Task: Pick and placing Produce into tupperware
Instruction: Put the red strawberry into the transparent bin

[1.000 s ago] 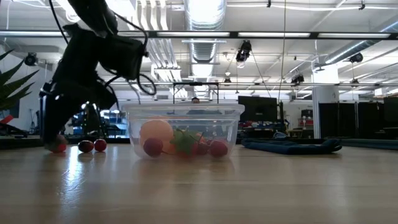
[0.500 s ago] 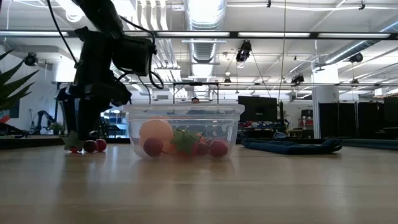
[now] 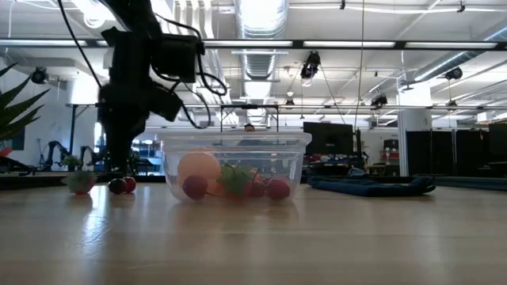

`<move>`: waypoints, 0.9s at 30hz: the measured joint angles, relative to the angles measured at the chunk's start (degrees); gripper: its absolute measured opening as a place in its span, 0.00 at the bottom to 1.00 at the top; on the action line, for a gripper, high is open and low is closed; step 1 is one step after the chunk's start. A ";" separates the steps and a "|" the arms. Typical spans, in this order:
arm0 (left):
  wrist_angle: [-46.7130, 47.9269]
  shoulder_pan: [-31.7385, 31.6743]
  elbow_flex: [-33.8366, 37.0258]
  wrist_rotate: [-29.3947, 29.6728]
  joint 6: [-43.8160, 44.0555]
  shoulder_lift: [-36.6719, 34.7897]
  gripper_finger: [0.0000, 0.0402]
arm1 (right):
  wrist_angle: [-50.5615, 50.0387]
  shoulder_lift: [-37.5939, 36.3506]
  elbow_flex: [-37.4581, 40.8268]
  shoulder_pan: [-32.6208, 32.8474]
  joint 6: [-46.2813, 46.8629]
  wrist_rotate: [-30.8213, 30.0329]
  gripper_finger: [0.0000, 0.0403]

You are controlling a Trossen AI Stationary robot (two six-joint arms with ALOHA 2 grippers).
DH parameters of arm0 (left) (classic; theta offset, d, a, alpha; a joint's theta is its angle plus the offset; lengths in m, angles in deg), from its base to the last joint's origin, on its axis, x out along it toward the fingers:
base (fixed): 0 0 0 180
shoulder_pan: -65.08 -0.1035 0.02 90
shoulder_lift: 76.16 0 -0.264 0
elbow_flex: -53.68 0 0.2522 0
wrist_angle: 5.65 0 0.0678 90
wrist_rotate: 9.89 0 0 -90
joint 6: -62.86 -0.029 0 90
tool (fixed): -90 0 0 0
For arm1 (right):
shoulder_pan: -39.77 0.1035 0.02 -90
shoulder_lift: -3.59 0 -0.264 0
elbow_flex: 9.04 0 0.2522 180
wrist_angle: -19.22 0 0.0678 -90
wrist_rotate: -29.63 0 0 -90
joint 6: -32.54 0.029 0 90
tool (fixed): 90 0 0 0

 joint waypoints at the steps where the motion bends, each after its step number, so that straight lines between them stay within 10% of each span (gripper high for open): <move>1: 0.48 0.10 0.20 0.02 -3.89 -0.72 0.55 | 0.00 0.00 -0.01 0.00 0.05 0.02 0.56; 16: 6.26 0.45 2.72 1.42 -53.96 -8.28 0.55 | 0.00 0.00 0.00 0.00 0.93 0.49 0.56; 27: 4.45 1.23 6.83 6.81 -57.91 -5.39 0.55 | 0.00 0.00 0.00 0.00 2.43 0.49 0.56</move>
